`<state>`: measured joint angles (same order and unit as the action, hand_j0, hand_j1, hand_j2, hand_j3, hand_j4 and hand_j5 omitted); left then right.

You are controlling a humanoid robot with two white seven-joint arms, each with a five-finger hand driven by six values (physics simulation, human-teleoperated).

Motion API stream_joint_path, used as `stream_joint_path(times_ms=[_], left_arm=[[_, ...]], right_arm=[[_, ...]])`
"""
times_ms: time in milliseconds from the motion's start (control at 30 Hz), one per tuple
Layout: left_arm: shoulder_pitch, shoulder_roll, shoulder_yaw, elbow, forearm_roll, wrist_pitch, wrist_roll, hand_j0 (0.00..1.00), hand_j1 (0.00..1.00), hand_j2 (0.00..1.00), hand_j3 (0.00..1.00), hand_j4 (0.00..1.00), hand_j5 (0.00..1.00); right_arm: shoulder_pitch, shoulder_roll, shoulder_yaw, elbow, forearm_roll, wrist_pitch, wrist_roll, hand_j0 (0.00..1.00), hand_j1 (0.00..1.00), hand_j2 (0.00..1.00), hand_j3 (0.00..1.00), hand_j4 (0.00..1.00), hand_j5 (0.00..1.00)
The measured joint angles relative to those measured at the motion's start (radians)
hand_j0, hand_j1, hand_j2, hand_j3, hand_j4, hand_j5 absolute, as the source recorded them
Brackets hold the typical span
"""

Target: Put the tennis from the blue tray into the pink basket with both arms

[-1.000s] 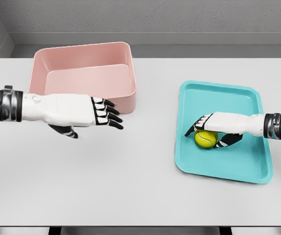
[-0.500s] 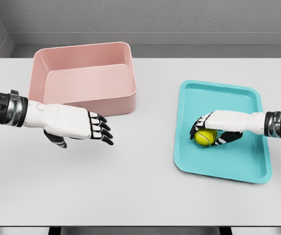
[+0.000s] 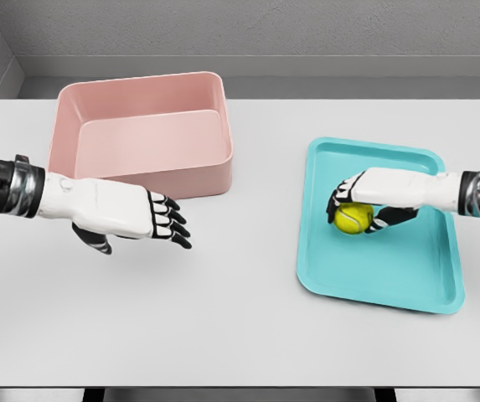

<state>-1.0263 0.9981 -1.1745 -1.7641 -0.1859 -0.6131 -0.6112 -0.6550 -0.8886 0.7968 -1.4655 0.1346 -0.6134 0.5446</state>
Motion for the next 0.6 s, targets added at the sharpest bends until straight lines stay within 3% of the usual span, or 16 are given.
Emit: stream_joint_path(times_ms=[267,600], left_arm=[[0.0,0.02,0.0,0.0,-0.001,0.0,0.0,1.0,1.0,1.0,1.0,1.0,1.0],[0.006,0.02,0.0,0.0,-0.001,0.0,0.0,1.0,1.0,1.0,1.0,1.0,1.0]], right_arm=[[-0.012,0.029,0.0,-0.051,0.0,0.0,0.005,0.56,0.56,0.56,0.56,0.56,0.56],[-0.031,0.129,0.005,-0.076,0.002,-0.001,0.046,0.57,0.57,0.57,0.57,0.57,0.57]])
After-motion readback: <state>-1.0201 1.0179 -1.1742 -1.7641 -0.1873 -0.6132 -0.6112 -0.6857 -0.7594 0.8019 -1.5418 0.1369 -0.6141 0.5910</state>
